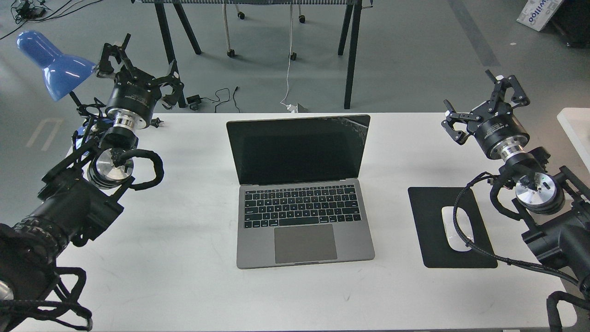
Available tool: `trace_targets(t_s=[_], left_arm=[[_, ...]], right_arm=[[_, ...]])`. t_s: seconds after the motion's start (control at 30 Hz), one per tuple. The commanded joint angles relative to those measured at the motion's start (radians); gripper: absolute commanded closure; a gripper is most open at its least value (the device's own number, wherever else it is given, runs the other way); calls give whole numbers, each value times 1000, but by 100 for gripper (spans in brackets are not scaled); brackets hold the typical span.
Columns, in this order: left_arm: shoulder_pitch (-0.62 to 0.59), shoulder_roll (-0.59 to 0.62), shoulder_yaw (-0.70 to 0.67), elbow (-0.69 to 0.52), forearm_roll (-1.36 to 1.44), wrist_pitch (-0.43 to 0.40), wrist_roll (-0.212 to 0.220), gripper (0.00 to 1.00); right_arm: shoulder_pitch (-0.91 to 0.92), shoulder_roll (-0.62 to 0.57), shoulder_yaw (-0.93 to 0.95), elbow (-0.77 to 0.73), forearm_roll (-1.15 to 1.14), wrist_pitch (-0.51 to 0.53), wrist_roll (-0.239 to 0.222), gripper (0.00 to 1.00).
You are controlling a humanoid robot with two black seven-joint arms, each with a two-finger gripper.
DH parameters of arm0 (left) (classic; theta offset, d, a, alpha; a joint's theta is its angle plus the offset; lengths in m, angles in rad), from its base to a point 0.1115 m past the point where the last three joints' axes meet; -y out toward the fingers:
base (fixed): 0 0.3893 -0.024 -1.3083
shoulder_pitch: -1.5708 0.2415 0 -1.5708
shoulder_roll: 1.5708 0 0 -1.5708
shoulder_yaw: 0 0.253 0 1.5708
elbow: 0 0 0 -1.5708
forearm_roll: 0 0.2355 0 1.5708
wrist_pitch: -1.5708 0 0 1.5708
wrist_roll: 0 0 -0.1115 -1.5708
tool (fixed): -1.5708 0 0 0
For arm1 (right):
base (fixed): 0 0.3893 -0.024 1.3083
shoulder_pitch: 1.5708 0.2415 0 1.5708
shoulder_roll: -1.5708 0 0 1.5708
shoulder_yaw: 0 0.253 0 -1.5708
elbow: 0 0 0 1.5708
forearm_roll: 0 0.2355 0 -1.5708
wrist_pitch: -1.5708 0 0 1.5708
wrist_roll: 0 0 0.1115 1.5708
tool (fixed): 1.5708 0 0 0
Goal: Close notebook with right arm
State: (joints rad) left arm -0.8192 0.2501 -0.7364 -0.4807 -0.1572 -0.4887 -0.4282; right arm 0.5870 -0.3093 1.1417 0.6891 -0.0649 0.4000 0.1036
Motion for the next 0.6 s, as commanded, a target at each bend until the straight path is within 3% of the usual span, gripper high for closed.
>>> trace_targets(t_s=[0.0, 0.57], left_arm=[[-2, -2, 3, 2, 2, 0, -1, 0], [-1, 0, 2, 4, -1, 0, 0, 0]], right_arm=[[1, 1, 0, 1, 5, 2, 1, 0], [-4, 2, 18, 1, 10, 0, 1, 0]])
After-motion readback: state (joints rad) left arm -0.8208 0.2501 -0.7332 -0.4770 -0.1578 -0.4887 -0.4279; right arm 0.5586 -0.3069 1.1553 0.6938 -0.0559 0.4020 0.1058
